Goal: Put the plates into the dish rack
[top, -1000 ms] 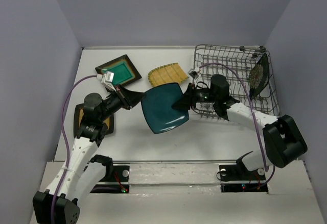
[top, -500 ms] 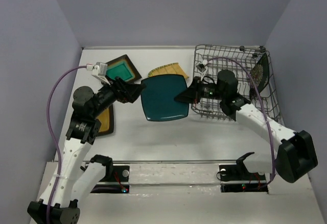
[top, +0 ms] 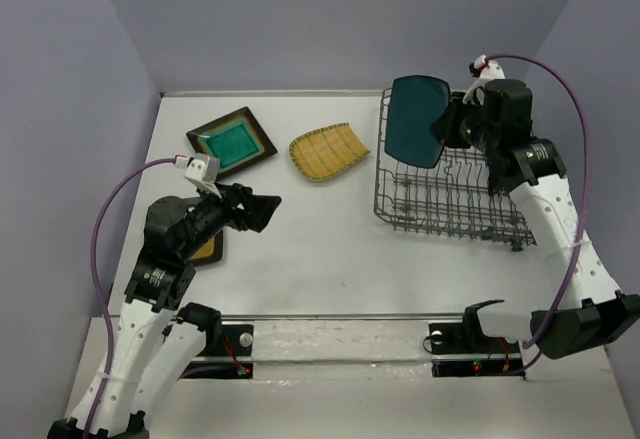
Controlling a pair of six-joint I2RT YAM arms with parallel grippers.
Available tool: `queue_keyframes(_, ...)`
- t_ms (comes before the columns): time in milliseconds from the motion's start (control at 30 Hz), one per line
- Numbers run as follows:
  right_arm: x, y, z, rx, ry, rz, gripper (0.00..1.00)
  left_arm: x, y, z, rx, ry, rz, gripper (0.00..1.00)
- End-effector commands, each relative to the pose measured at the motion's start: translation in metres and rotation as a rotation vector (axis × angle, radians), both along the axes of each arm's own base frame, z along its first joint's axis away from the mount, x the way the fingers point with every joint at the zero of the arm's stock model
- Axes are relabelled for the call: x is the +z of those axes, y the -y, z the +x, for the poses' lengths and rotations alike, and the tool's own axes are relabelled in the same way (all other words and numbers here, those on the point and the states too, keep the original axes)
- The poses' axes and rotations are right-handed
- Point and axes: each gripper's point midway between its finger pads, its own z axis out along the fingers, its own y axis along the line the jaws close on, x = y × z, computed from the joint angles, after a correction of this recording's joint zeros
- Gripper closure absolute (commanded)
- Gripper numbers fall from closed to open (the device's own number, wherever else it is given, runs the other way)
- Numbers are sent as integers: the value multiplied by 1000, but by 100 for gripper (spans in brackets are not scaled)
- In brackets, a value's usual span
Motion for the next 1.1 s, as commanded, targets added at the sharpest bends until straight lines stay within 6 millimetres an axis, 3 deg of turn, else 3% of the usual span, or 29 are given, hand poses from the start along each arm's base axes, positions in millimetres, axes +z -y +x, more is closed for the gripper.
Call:
queue_keyframes(0,35,60,-2,-258,39,-218,93,-20,7,-3,-7,-15,31,1)
queue_keyframes(133,18,124,7,-547,-65,-463,93,-18,20,-16,-58,-5,39,1)
queue_keyframes(167,7,127,11,-558,-119,-508,93,-20,22,-18,-66,-12,45,1)
queue_keyframes(300,-5,139,25,-611,-185,-581,93,-19,24,-26,-62,2,76,1)
queue_keyframes(500,-12,175,36,-713,-262,-685,93,-17,26,-32,-51,12,79,1)
queue_keyframes(733,-47,196,57,-737,-370,-755,93,-13,22,-36,-28,31,78,1)
queue_keyframes(1067,-65,201,78,-673,-409,-733,93,-11,21,-38,-23,38,77,1)
